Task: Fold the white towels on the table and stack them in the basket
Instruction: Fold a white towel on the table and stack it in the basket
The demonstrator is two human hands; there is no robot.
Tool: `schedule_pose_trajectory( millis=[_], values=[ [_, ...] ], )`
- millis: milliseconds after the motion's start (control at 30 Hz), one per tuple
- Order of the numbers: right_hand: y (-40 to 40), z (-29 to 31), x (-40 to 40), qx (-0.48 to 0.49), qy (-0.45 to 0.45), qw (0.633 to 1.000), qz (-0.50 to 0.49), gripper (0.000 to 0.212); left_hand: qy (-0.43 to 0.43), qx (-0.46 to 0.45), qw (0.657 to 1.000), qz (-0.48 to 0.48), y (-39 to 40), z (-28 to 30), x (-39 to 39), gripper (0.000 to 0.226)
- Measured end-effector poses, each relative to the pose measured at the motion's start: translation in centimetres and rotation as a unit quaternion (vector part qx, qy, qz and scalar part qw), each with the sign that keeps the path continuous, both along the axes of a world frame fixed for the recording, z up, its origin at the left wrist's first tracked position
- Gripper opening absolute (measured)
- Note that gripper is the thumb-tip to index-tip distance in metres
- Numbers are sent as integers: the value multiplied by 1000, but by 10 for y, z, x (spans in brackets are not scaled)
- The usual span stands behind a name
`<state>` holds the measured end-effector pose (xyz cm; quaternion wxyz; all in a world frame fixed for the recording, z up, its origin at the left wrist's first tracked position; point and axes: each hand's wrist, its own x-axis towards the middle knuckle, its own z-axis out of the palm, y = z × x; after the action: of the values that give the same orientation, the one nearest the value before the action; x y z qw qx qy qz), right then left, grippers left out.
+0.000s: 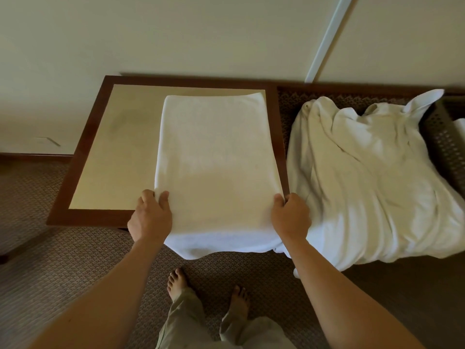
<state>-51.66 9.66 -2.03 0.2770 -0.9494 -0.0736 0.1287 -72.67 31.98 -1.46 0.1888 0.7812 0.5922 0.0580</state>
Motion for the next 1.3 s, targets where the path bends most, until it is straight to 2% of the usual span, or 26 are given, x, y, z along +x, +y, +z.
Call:
schedule_pose_trajectory(
  millis=[167, 300, 367, 500, 600, 667, 700, 767, 867, 967, 1067, 1133, 1233, 1300],
  values=[
    [1, 7, 13, 3, 59, 998, -1, 29, -19, -45, 998, 51, 6, 3, 3, 45],
    [12, 11, 29, 3, 38, 999, 23, 40, -70, -89, 991, 65, 19, 9, 22, 52],
    [15, 7, 33, 13, 26, 999, 28, 36, -90, -99, 989, 61, 25, 8, 27, 46],
    [18, -6, 30, 50, -4, 999, -18, 28, -41, -42, 998, 29, 24, 0, 29, 43],
    [21, -5, 26, 57, -8, 998, -35, 24, -52, -21, 997, 50, 15, 1, 30, 40],
    [19, -3, 22, 34, -64, 997, -36, 16, -49, 24, 997, 53, 8, 2, 25, 39],
    [18, -2, 16, 18, -117, 993, -15, 21, -41, 63, 997, 35, 2, 1, 22, 38],
    [19, 1, -3, 6, -191, 975, 114, 37, -33, 115, 991, -65, -16, 2, 25, 39],
    [34, -5, -35, -29, -148, 933, 326, 55, 3, 53, 966, -255, -41, -1, 45, 53],
    [33, -14, -32, -107, -123, 901, 402, 65, 87, 10, 950, -300, -41, -12, 47, 68],
    [7, -17, -5, -143, -101, 917, 358, 65, 132, 37, 951, -275, -25, -18, 16, 70],
    [-9, -16, 6, -157, -69, 935, 310, 61, 131, 40, 961, -238, -20, -20, -9, 69],
    [-10, -15, 2, -156, -32, 950, 268, 61, 128, 5, 975, -181, -22, -21, -26, 66],
    [-8, -12, 0, -157, 18, 966, 205, 61, 135, -30, 985, -102, -27, -19, -25, 65]
  ],
)
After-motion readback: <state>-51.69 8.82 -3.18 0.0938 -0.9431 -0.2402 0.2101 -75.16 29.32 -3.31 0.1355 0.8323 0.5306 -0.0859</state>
